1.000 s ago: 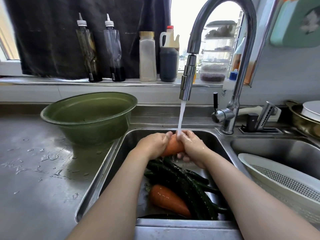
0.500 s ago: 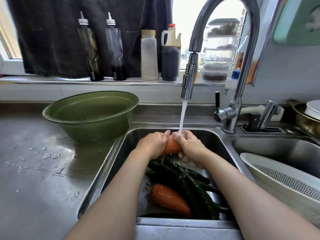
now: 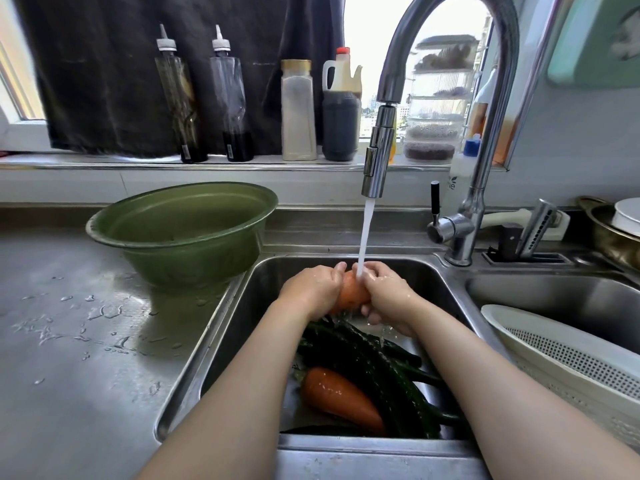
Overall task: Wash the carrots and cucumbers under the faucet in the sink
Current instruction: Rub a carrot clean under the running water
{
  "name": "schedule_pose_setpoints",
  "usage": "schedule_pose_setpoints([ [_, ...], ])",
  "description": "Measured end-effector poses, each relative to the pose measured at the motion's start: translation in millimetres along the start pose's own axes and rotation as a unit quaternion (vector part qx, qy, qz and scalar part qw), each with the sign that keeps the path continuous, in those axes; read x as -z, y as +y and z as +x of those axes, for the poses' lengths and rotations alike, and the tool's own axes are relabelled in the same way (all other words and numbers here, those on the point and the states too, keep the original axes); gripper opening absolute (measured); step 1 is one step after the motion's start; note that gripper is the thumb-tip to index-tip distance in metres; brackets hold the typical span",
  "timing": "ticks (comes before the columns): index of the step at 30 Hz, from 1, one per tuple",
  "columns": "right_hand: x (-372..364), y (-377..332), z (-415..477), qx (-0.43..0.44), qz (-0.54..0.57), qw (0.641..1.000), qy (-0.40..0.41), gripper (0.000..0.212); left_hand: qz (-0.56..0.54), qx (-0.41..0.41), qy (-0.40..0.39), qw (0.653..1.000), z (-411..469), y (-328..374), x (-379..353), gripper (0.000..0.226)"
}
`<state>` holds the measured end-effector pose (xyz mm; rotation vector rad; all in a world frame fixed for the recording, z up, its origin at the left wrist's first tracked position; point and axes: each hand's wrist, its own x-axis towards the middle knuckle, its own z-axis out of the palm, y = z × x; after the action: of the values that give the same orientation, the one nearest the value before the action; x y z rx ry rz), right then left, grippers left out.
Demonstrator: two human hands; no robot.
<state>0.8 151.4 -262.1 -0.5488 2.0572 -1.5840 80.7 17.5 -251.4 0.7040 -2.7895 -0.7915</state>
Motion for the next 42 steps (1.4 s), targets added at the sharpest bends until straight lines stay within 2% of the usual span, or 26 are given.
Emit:
schedule_pose_setpoints([
  [2,6,4,-1,-0.009,0.061,0.995,-0.084,0.039,0.009,0.004,0.004,1.000,1,-6,1,0.063],
  [4,8,8,-1,0.005,0.076,0.990,-0.119,0.056,0.001,0.010,-0.002,1.000,2,-11,2,0.064],
  [8,1,1,-7,0.018,0.040,0.996,-0.079,0.055,-0.011,0.002,0.001,1.000,0,-11,6,0.063],
  [12,-9,-8,-12,0.014,0.001,1.000,0.028,0.041,0.000,-0.017,-0.001,1.000,-3,-4,4,0.063],
  [14,-8,-7,-10,0.016,0.010,0.999,0.034,0.034,0.002,-0.020,0.003,1.000,-2,-2,2,0.063],
  [16,-2,-4,-6,0.011,0.042,0.999,-0.012,0.027,0.010,-0.018,0.011,1.000,0,-4,2,0.062],
  [19,7,2,-4,-0.009,0.118,0.986,-0.120,0.047,0.010,-0.006,0.008,1.000,1,-11,4,0.061],
  [22,8,6,-2,-0.019,0.123,0.982,-0.145,0.055,0.013,-0.004,0.005,1.000,-1,-14,6,0.058],
  [24,4,3,-7,-0.012,0.096,0.989,-0.116,0.051,0.009,-0.006,0.004,1.000,-2,-12,6,0.058],
  [27,-5,-5,-13,0.001,0.044,0.999,-0.027,0.042,-0.004,-0.013,-0.002,1.000,-4,-7,6,0.057],
  [29,-7,-5,-10,0.006,0.025,1.000,-0.004,0.039,-0.004,-0.018,0.000,1.000,-3,-5,5,0.056],
  [33,7,3,-1,-0.028,0.113,0.986,-0.116,0.047,0.013,0.001,0.001,1.000,-4,-8,5,0.058],
  [35,12,5,-3,-0.023,0.125,0.982,-0.142,0.051,0.013,0.003,-0.001,1.000,-5,-10,6,0.057],
  [38,5,1,-6,0.000,0.088,0.991,-0.104,0.045,0.009,-0.006,0.008,1.000,-5,-7,7,0.055],
  [40,-2,-4,-8,0.014,0.032,0.999,-0.033,0.039,0.017,-0.018,0.003,1.000,-6,-2,7,0.057],
  [42,-6,-8,-10,0.025,-0.013,0.999,0.018,0.041,0.023,-0.024,0.000,0.999,-7,2,6,0.057],
])
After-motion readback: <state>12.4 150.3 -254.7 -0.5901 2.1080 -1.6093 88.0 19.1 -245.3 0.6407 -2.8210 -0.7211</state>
